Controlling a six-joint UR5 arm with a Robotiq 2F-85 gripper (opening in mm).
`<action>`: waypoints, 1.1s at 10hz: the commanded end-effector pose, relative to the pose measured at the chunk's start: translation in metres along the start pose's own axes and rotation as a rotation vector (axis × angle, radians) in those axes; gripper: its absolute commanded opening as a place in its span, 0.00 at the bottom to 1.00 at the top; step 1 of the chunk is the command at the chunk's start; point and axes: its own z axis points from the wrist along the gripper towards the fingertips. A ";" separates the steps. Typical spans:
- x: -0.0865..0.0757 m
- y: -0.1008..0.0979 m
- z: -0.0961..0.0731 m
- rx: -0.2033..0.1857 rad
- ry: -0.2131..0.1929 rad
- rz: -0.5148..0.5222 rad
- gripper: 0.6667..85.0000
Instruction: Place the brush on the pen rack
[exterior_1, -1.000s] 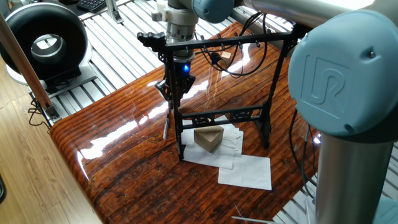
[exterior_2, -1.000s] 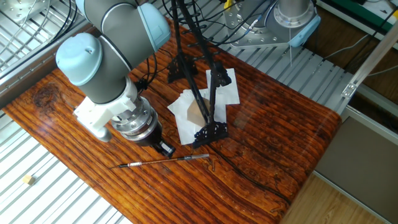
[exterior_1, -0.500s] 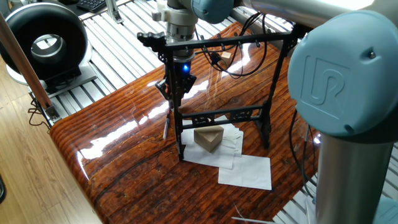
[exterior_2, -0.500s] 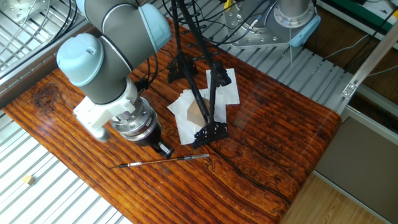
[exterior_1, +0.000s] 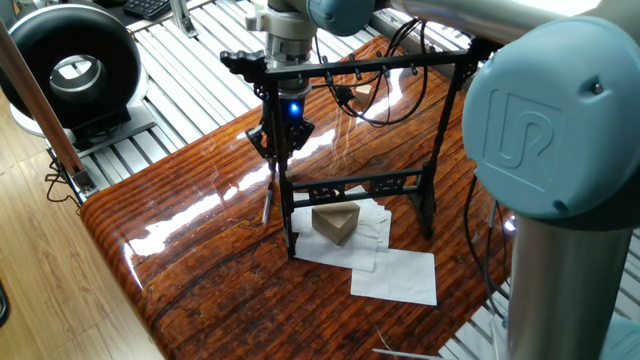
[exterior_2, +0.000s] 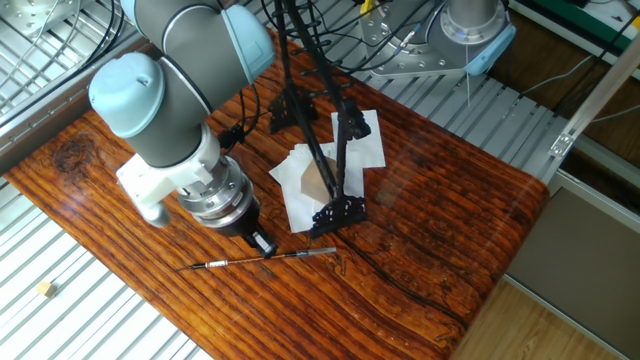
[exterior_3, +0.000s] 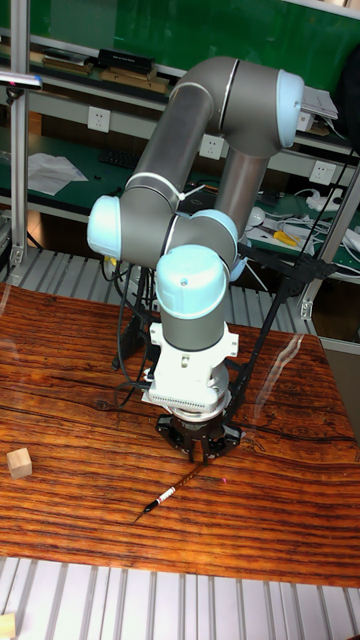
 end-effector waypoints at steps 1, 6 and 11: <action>-0.006 0.004 -0.002 -0.013 -0.021 0.064 0.30; -0.007 0.000 0.003 0.003 -0.021 0.084 0.28; -0.009 -0.002 0.005 0.010 -0.029 0.105 0.27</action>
